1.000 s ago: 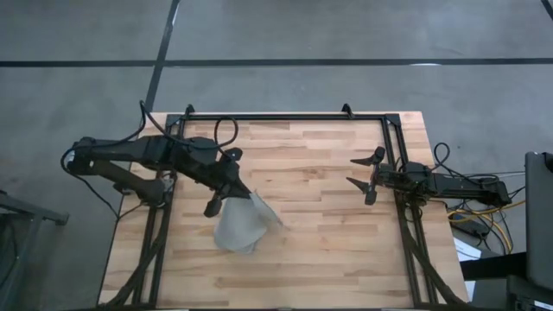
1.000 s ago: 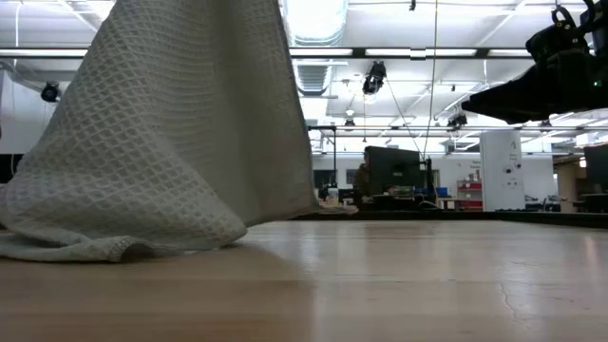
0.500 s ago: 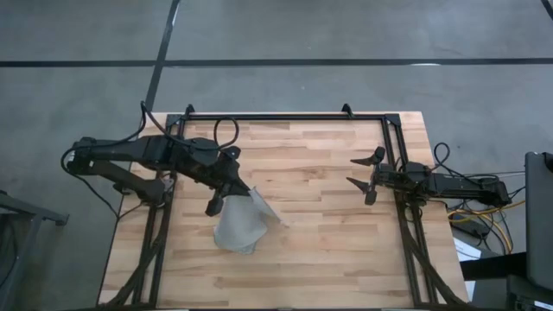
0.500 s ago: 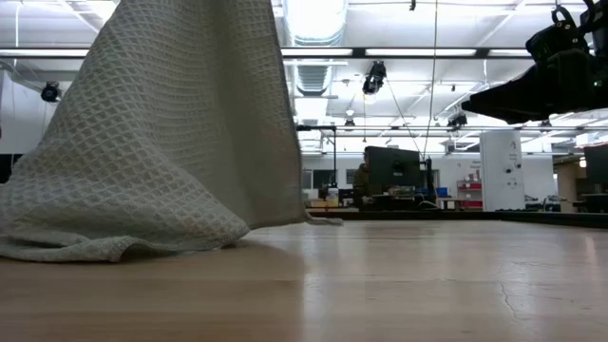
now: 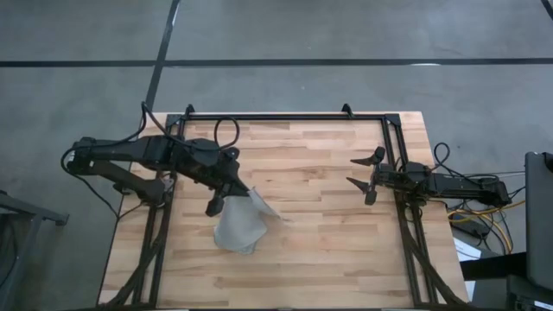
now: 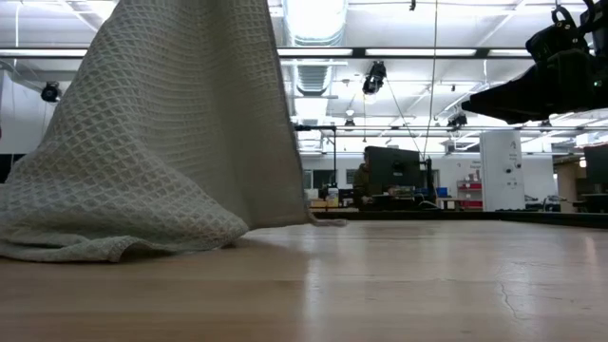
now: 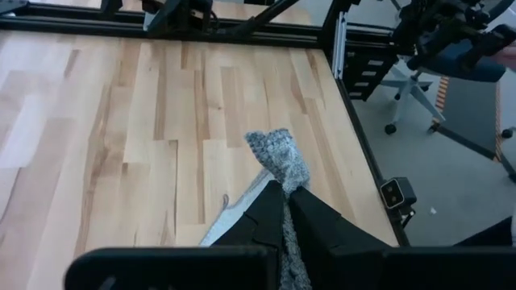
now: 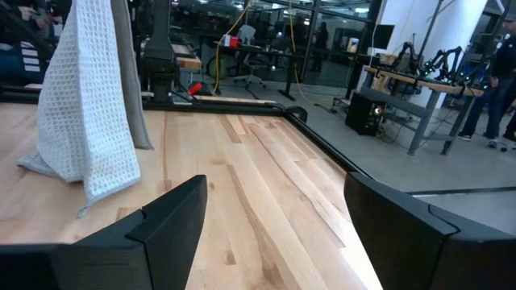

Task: Roll towel
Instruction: Fold the gray towel on the table

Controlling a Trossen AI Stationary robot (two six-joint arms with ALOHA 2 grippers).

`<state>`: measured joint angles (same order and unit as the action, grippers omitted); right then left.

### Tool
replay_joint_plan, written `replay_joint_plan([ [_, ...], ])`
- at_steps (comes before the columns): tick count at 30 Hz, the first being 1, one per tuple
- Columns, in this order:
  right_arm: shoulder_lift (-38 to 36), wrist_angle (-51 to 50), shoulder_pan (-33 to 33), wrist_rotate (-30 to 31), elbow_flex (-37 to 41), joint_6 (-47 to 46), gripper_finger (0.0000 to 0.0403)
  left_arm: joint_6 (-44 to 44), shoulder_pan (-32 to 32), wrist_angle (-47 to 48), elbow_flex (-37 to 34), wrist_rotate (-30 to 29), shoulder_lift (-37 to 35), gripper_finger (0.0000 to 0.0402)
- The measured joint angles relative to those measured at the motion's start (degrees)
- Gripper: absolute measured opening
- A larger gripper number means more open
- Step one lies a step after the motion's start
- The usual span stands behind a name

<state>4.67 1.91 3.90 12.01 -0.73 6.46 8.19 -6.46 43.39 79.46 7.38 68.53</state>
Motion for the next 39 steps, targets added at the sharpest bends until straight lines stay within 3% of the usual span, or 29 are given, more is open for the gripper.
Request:
replay_joint_plan([
  [12, -0.01, 0.00, 0.02, 0.02, 0.00, 5.22, 0.0288, -1.97, 0.00, 1.70, 0.00, 0.00, 0.02, 0.0016],
  [21, 0.00, 0.02, 0.02, 0.02, 0.00, 0.48, 0.0288, -2.16, 0.00, 3.24, -0.04, 0.48, 0.02, 0.0016],
  [24, 0.00, 0.02, 0.02, -0.06, 0.00, -5.27, 0.0288, -2.14, 0.00, 3.35, -0.04, 0.47, 0.02, 0.0016],
  [31, -0.02, 0.36, 0.02, -0.07, 0.00, -32.09, 0.0288, -1.62, 0.00, 3.35, -0.04, -3.49, 0.02, 0.0016],
  [39, -0.02, 0.50, 0.04, 3.50, 0.00, -43.00, 0.0288, 0.92, 0.02, 2.96, -0.04, -8.39, 0.03, 0.0016],
])
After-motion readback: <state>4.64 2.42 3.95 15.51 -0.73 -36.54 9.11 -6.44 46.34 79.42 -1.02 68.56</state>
